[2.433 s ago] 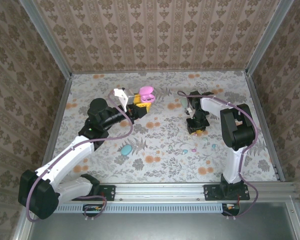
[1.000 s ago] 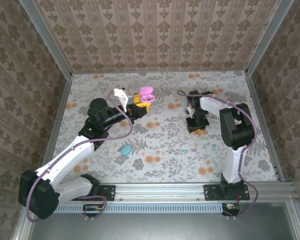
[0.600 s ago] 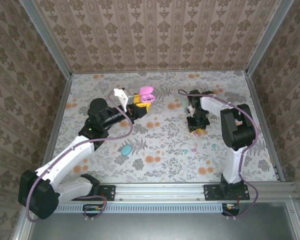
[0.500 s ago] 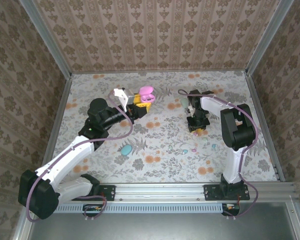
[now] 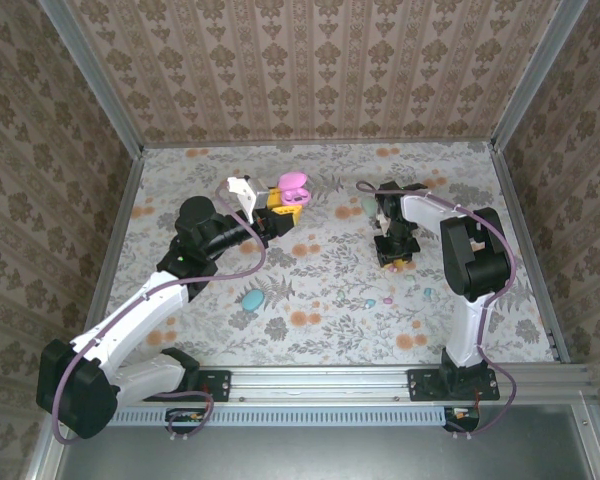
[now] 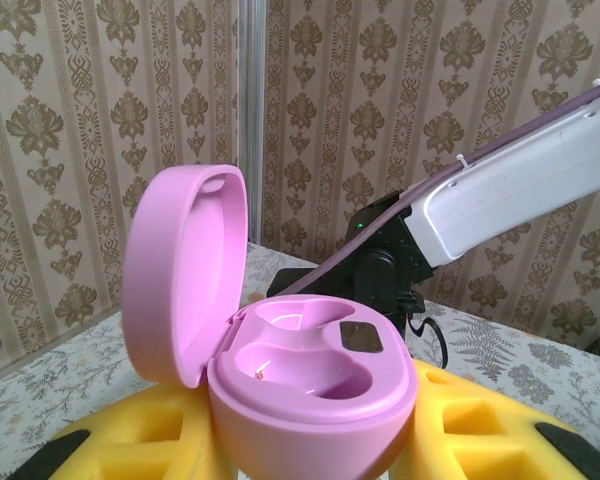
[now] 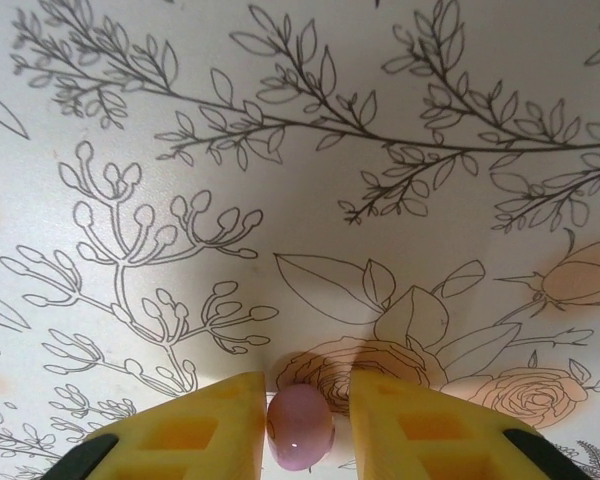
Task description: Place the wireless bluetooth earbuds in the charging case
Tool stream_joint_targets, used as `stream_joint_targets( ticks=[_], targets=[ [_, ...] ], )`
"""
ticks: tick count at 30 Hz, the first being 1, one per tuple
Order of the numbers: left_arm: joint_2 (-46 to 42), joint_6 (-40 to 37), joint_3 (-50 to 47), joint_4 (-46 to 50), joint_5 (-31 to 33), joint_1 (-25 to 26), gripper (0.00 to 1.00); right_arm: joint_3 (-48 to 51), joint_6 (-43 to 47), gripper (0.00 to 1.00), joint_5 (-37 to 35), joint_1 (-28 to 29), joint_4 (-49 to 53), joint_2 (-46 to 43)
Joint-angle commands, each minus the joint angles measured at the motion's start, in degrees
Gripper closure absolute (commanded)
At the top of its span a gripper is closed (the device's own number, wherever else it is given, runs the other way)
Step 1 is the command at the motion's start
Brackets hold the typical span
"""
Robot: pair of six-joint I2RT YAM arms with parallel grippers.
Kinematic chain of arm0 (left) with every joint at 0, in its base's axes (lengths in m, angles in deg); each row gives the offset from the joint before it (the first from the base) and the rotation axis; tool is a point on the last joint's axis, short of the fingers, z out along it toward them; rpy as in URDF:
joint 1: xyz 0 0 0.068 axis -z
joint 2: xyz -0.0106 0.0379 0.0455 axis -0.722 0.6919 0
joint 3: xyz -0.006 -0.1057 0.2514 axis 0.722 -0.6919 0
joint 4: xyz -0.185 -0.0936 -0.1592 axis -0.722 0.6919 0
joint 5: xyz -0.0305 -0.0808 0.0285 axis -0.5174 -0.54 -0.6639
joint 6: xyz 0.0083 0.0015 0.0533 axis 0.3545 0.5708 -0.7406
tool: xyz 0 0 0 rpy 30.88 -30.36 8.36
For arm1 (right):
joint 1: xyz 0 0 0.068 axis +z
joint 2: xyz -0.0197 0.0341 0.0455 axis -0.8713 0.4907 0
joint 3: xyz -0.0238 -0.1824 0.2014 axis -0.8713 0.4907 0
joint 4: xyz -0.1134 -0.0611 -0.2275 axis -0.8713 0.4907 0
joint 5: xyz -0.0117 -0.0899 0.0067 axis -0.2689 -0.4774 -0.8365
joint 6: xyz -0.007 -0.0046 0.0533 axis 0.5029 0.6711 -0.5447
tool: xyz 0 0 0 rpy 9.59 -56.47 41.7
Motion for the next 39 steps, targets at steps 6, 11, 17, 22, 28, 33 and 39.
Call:
stream_joint_targets(
  ticks=[6, 11, 17, 22, 28, 33, 39],
  targets=[
    [-0.19, -0.34, 0.17, -0.41, -0.18, 0.05, 0.65, 0.39, 0.30, 0.71, -0.05, 0.13, 0.61, 0.42],
    [-0.36, -0.24, -0.02, -0.45, 0.06, 0.06, 0.65, 0.21, 0.90, 0.73, -0.55, 0.13, 0.89, 0.52],
    [-0.36, -0.51, 0.02, -0.15, 0.15, 0.06, 0.65, -0.45, 0.71, 0.78, -0.92, 0.15, 1.35, -0.35],
    [0.14, -0.51, 0.09, -0.12, 0.17, 0.06, 0.65, -0.57, -0.28, 0.78, 0.45, 0.03, 1.46, -3.14],
    [1.68, -0.28, 0.24, -0.77, -0.14, 0.06, 0.65, -0.41, -3.13, 0.78, 9.32, -1.25, 0.36, -9.70],
    [3.93, 0.01, 0.27, -2.55, -0.45, 0.06, 0.65, -0.67, -9.26, 0.78, 26.72, -3.09, -4.92, -18.38],
    [7.04, -0.43, 1.31, -3.11, -1.45, 0.06, 0.65, -3.14, -17.68, 0.77, 44.82, -3.23, -13.02, -25.28]
  ],
)
